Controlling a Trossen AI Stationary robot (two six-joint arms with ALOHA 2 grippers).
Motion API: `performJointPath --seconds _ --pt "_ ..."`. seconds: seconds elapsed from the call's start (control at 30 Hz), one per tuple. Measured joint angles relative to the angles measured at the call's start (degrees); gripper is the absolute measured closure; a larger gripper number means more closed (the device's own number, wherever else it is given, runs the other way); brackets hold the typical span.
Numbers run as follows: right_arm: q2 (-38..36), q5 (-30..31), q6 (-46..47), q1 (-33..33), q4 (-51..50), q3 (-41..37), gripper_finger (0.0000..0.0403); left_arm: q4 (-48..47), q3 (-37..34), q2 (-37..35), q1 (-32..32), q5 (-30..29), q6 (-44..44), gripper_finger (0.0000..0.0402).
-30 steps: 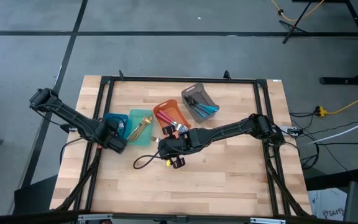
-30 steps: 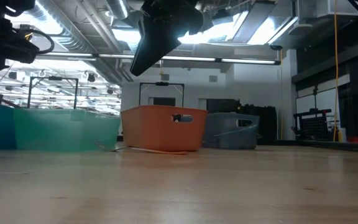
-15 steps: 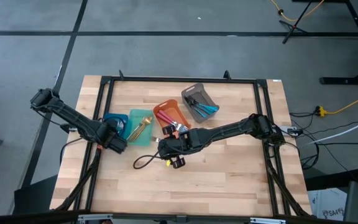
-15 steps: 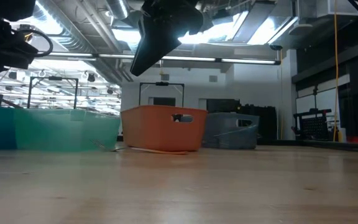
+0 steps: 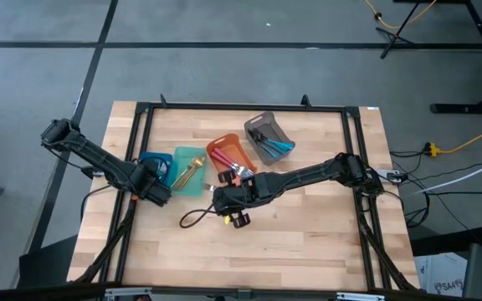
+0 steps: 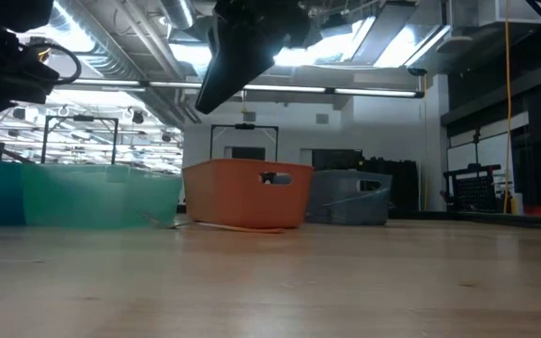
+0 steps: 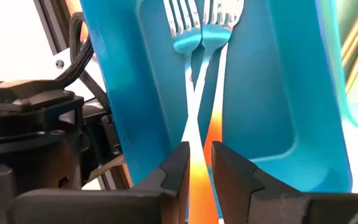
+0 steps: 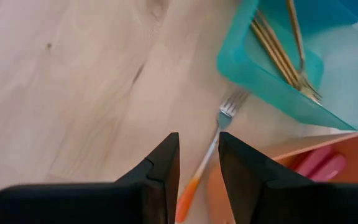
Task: Sort silverware by color (type)
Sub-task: Put the orange fork into the blue bin
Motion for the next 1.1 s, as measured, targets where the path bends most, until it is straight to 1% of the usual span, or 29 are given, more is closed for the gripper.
performJointPath --seconds 0.17,0.5,0.63,0.83,0.97,1.1 --pt "0.00 -1.63 1.32 0.02 1.07 0.00 0.0299 0.90 0.00 -0.01 0.00 -1.10 -0.02 0.0341" --pt "0.48 -1.28 13.61 0.02 4.72 0.00 0.0299 1.10 0.00 -0.01 0.00 -1.12 -0.02 0.0341" --pt "1.09 -0.25 16.18 0.02 1.92 -0.04 0.0299 1.18 0.00 -0.02 -0.02 -1.12 -0.02 0.0341" --pt "1.25 -0.98 17.68 0.50 -6.46 -0.07 0.0299 1.23 0.00 -0.02 -0.23 -1.16 -0.02 0.0341" --pt "1.25 1.79 19.27 1.83 -10.60 -0.09 0.0299 1.27 0.00 -0.02 -0.75 -1.17 -0.02 0.0341" --pt "1.20 6.29 20.87 3.25 -12.51 -2.55 0.0299 1.29 0.00 -0.02 -1.64 -1.17 -0.04 0.0341"
